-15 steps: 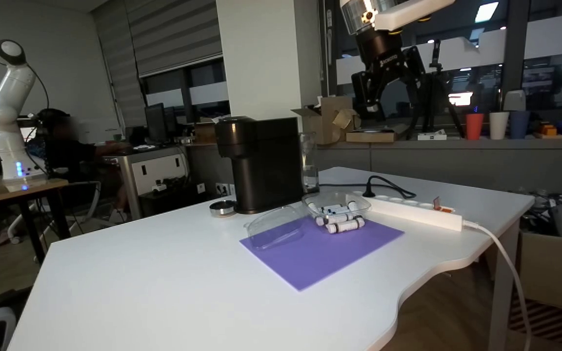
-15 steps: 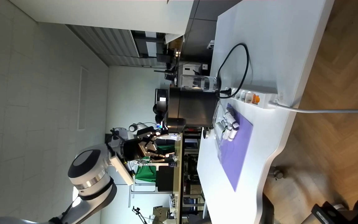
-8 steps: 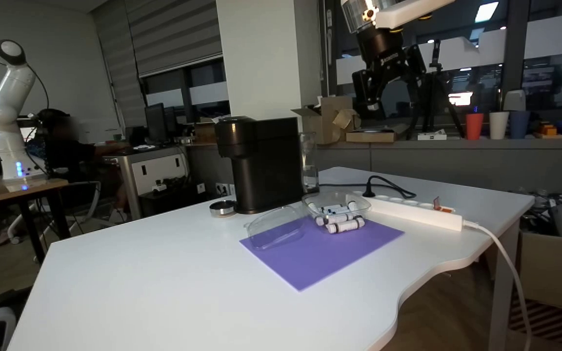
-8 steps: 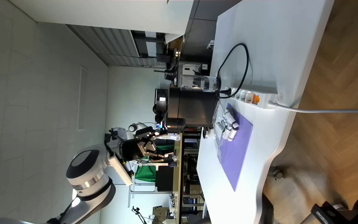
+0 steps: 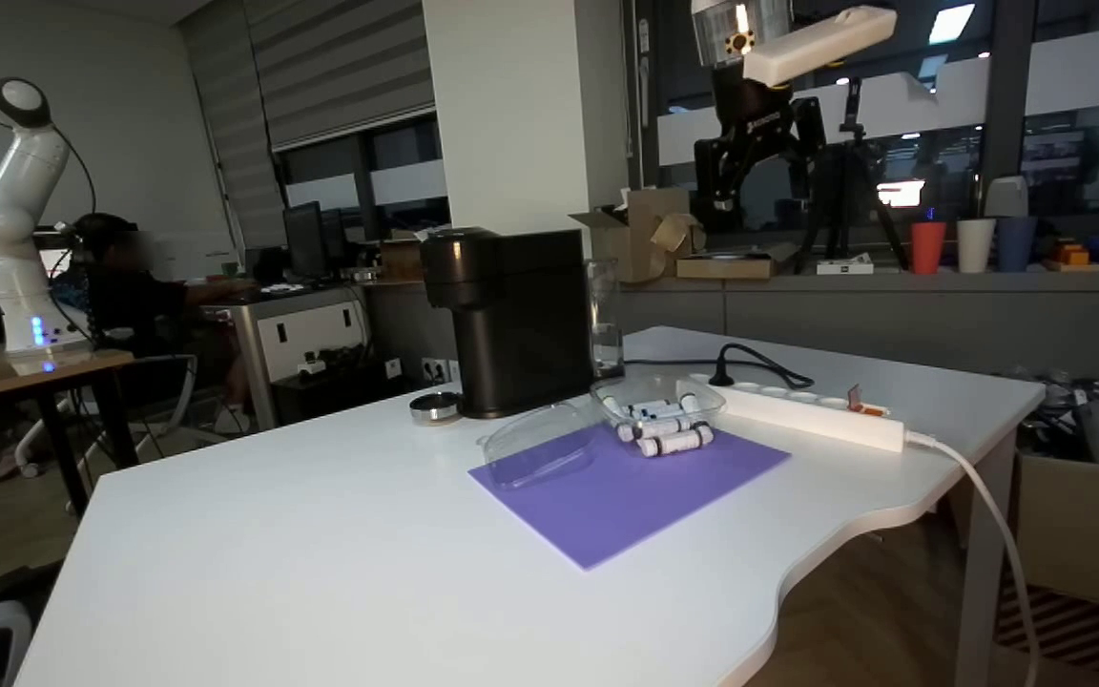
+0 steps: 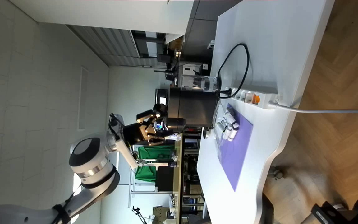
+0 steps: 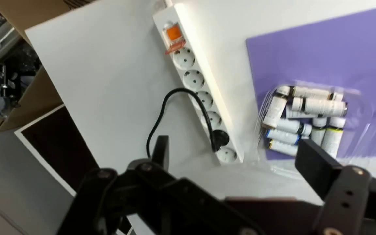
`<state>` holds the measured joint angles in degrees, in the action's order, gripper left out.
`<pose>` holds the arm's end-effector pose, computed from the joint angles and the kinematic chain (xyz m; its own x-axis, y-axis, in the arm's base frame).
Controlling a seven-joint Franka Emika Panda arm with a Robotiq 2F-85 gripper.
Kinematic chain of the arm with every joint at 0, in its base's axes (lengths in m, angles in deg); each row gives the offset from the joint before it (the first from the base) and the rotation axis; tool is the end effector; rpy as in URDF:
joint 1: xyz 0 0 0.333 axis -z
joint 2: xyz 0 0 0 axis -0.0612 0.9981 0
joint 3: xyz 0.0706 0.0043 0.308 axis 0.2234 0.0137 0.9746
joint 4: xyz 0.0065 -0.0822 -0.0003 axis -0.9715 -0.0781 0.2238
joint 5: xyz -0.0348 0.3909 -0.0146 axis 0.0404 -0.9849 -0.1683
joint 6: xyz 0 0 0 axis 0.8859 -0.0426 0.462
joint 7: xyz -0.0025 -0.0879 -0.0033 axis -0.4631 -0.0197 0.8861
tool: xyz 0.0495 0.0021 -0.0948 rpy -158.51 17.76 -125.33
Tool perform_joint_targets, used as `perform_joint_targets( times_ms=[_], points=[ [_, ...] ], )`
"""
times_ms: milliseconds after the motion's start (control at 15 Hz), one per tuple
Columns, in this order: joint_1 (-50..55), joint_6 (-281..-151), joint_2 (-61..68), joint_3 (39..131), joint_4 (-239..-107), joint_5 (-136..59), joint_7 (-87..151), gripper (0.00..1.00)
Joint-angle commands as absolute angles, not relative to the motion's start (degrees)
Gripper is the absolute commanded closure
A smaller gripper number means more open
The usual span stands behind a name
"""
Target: Pick up the bottle from the bowl and put it on the table
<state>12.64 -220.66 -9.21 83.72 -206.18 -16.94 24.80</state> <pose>0.5384 -0.1389 0.3714 0.9759 -0.1277 0.1771 -0.1758 -0.9406 0.2905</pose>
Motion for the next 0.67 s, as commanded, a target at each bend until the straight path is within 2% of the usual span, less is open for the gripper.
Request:
perform_joint_targets(
  times_ms=[0,200,600],
  points=[
    [12.9,-228.6,0.6,80.6,-197.2,-16.7,26.4,0.00],
    [12.1,-233.5,10.1,79.9,-189.4,-20.2,29.0,0.00],
    [9.5,-229.4,25.1,82.2,-174.6,-27.9,34.5,0.00]
  ],
)
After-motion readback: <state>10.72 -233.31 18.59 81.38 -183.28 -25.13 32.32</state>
